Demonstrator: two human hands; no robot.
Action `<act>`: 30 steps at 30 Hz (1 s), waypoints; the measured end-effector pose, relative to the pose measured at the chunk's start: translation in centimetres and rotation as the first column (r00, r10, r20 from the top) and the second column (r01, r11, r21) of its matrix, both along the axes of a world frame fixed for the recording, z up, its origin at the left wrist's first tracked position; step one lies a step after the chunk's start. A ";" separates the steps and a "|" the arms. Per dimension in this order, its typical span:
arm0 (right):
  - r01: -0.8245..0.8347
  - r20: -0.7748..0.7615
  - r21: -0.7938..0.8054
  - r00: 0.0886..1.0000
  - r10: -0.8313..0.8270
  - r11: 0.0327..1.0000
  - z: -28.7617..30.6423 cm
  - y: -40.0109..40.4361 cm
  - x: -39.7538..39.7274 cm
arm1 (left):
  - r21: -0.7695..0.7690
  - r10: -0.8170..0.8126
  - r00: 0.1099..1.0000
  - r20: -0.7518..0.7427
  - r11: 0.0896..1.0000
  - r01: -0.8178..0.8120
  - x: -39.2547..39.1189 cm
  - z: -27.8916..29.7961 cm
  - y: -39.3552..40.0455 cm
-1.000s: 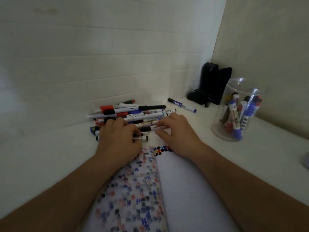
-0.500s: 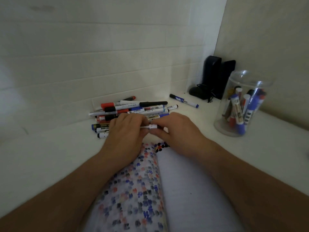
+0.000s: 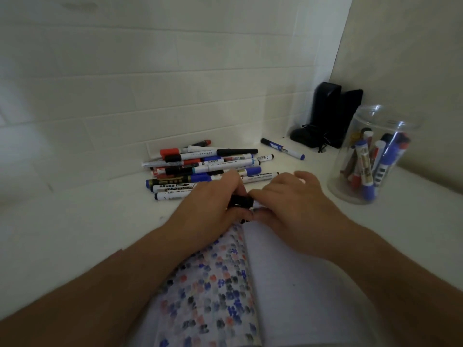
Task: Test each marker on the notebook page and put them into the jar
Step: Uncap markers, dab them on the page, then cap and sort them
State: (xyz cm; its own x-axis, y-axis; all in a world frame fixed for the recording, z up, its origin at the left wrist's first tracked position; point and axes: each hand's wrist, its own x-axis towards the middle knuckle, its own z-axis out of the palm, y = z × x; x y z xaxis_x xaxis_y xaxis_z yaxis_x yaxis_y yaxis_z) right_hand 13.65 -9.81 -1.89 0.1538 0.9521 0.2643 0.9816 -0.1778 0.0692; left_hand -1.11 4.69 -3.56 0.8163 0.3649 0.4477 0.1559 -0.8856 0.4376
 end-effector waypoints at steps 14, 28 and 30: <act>-0.076 -0.242 -0.031 0.968 0.066 0.997 -1.0 -0.1 1.7 | 0.013 -0.119 0.991 0.067 0.993 0.119 0.1 -0.5 0.5; 0.249 -0.633 0.153 0.768 -0.099 0.956 1.7 -1.7 2.2 | -0.073 -0.070 0.997 -0.010 0.995 0.069 -0.8 0.1 0.5; 0.402 -0.893 0.244 0.448 0.043 0.883 2.4 -2.1 2.9 | -0.035 -0.064 0.996 -0.057 0.997 0.062 -0.8 0.0 1.0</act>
